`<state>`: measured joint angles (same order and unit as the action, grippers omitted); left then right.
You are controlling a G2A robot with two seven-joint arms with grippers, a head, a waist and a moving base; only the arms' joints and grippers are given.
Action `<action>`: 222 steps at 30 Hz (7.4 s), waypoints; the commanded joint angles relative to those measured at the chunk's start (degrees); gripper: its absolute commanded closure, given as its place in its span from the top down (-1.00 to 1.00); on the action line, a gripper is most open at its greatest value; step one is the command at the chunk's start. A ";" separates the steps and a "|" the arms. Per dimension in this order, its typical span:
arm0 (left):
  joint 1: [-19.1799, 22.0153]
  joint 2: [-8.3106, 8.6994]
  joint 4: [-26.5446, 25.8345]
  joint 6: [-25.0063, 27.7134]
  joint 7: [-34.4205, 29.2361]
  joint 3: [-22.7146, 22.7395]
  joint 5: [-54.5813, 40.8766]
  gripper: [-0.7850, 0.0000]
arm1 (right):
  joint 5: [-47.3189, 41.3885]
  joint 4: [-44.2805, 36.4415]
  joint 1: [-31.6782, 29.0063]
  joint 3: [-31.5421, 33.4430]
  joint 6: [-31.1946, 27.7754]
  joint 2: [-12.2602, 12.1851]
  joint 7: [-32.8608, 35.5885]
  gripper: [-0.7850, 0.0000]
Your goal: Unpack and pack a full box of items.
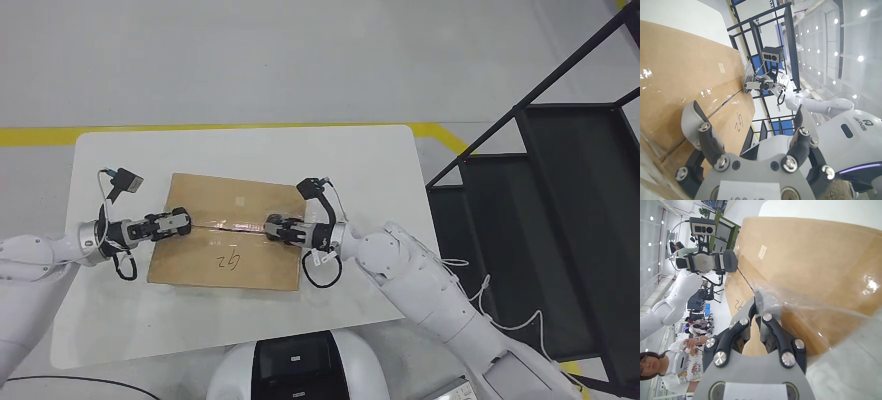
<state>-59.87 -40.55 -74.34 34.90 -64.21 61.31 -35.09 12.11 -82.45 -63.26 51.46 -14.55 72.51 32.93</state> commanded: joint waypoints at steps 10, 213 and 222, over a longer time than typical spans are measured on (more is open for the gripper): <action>-3.31 0.51 2.19 3.61 4.93 7.36 -5.27 1.00 | 0.67 -3.10 -0.33 0.56 0.10 -0.01 0.37 1.00; -11.65 -7.63 0.85 -2.88 17.03 23.77 14.88 1.00 | 7.13 18.78 28.15 -14.02 -22.42 9.81 21.18 0.80; -12.01 -7.78 0.94 -2.83 16.85 24.33 14.78 1.00 | 11.08 20.19 29.27 -14.68 -18.92 10.40 17.75 -1.00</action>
<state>-71.85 -48.31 -73.41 32.14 -47.30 85.59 -20.27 22.50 -62.31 -34.07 36.78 -33.88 82.90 51.10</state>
